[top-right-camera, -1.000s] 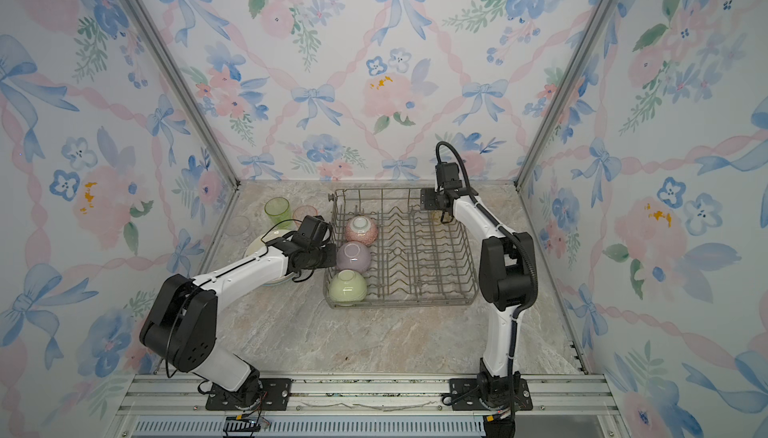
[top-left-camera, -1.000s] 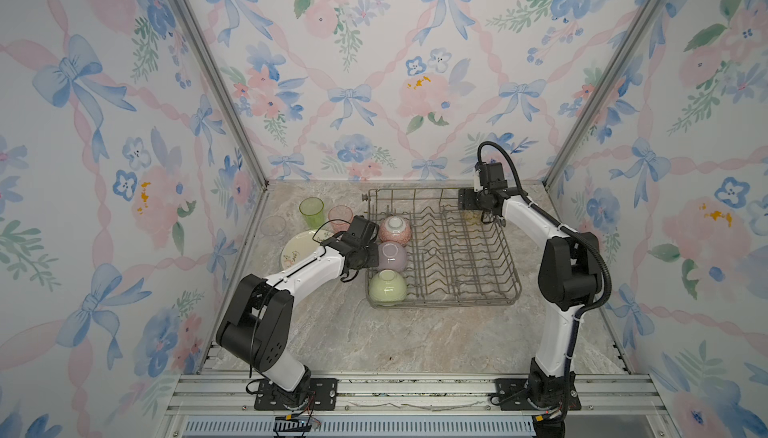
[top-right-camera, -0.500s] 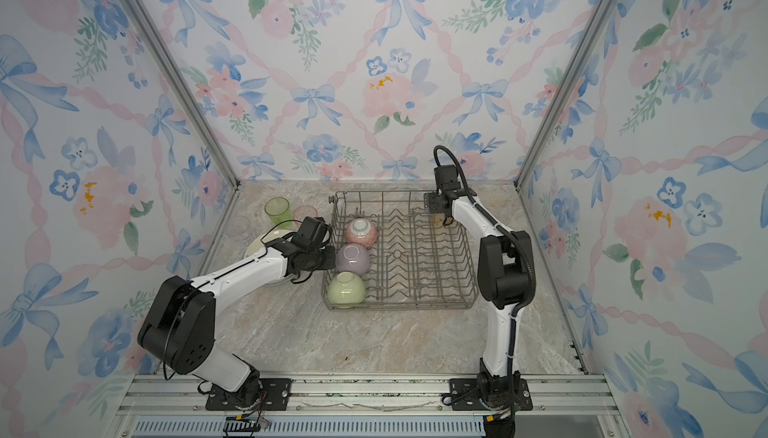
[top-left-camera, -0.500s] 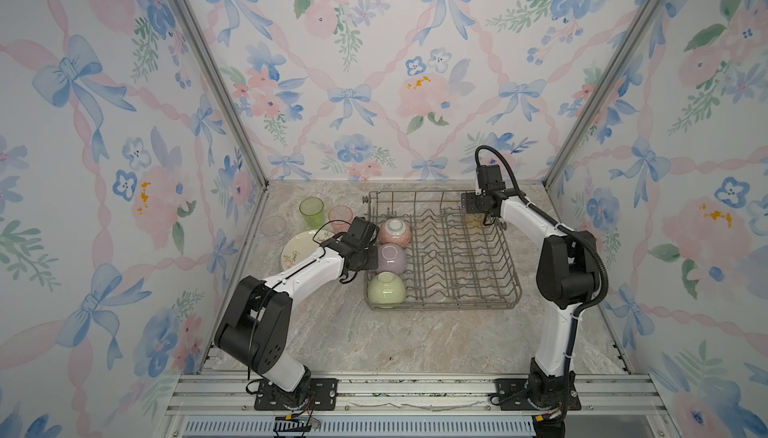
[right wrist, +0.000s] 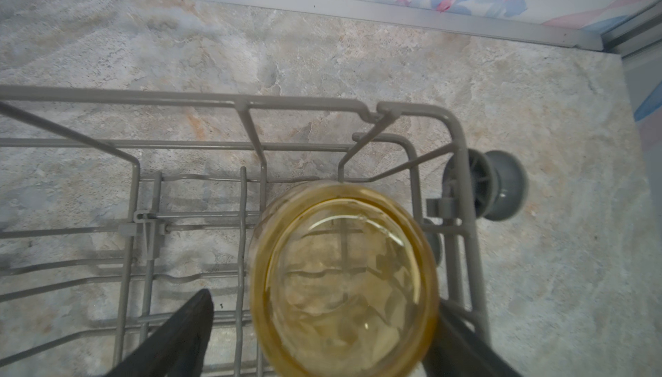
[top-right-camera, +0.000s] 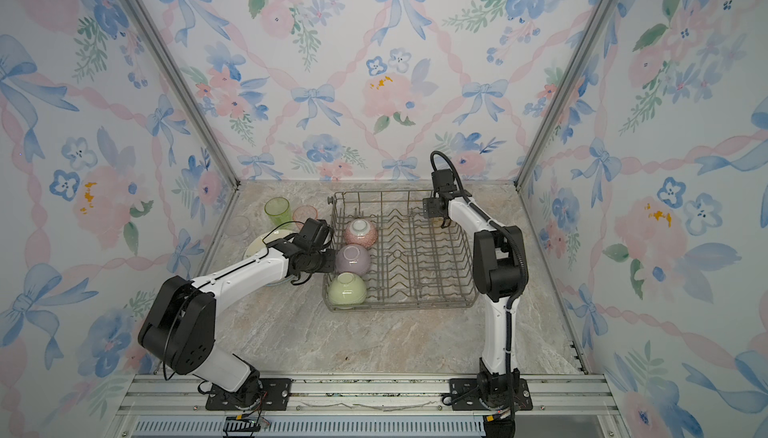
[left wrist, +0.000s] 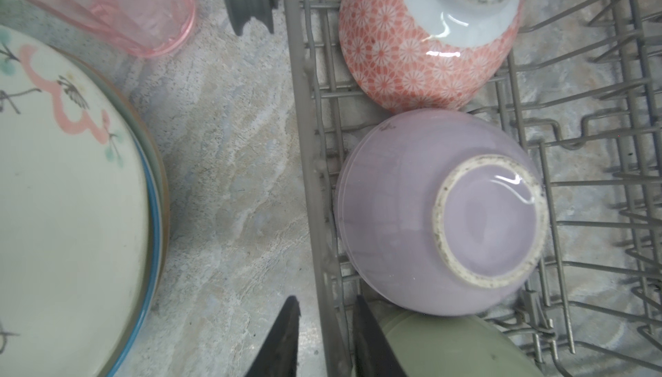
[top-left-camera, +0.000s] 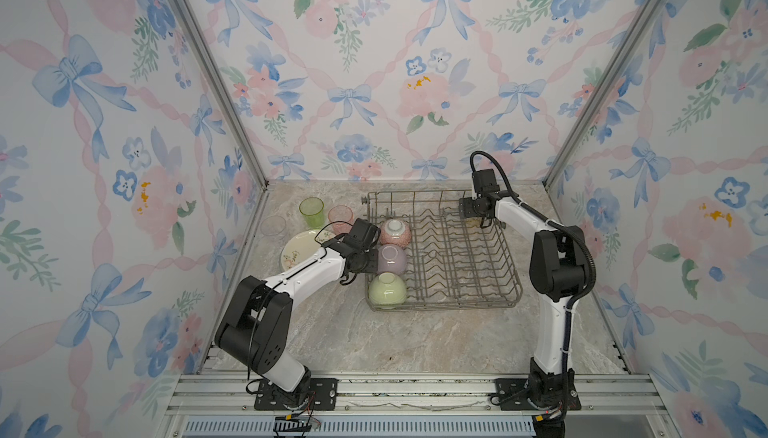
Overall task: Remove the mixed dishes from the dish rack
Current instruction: 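Lower the right gripper around the amber cup while the left gripper moves over the bowls, then close the right gripper on the amber cup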
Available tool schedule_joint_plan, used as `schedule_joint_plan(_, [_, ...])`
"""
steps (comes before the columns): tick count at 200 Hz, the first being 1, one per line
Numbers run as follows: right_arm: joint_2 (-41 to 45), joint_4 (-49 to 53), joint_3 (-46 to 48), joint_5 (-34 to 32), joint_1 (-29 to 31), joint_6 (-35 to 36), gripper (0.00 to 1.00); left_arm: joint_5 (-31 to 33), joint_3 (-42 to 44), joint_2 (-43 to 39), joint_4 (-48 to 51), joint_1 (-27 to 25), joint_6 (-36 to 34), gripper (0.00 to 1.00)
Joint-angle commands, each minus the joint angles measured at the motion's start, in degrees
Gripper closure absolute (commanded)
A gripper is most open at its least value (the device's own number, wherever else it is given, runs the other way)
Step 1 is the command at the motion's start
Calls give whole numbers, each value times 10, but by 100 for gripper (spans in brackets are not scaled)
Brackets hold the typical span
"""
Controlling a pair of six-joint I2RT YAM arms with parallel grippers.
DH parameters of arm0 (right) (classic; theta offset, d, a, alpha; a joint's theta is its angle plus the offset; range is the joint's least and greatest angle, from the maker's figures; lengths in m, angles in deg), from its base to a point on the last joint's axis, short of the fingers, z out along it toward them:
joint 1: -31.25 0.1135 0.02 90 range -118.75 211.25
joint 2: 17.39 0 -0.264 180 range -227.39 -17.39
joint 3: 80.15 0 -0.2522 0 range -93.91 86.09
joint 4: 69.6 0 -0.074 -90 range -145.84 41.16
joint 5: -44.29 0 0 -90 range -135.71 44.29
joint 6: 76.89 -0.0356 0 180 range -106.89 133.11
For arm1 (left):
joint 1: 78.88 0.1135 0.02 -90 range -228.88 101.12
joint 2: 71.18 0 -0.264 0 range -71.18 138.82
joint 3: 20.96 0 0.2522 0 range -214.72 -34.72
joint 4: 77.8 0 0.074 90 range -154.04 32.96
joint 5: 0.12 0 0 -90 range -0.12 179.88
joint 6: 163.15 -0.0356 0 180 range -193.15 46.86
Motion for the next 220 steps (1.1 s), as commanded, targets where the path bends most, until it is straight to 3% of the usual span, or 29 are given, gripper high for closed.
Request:
schedule_joint_plan(1, [-19, -11, -15, 12, 4, -14, 15, 13, -4, -20, 14, 7, -11, 68])
schedule_joint_plan(55, [-35, -49, -17, 12, 5, -43, 28, 31, 1, -41, 14, 21, -15, 43])
schedule_joint_plan(89, [-35, -66, -13, 4, 6, -49, 37, 38, 2, -47, 14, 26, -16, 38])
schedule_joint_plan(143, [-27, -78, -2, 3, 6, -51, 42, 38, 1, -45, 14, 26, -16, 37])
schedule_joint_plan(172, [-23, -81, 2, 7, 3, -51, 40, 40, 1, -45, 14, 26, -16, 36])
schedule_joint_plan(190, [-31, -66, -12, 19, 0, -54, 23, 40, 1, -44, 14, 26, -16, 36])
schedule_joint_plan(220, [-30, -80, -4, 30, -2, -49, 15, 40, -1, -36, 14, 26, -17, 35])
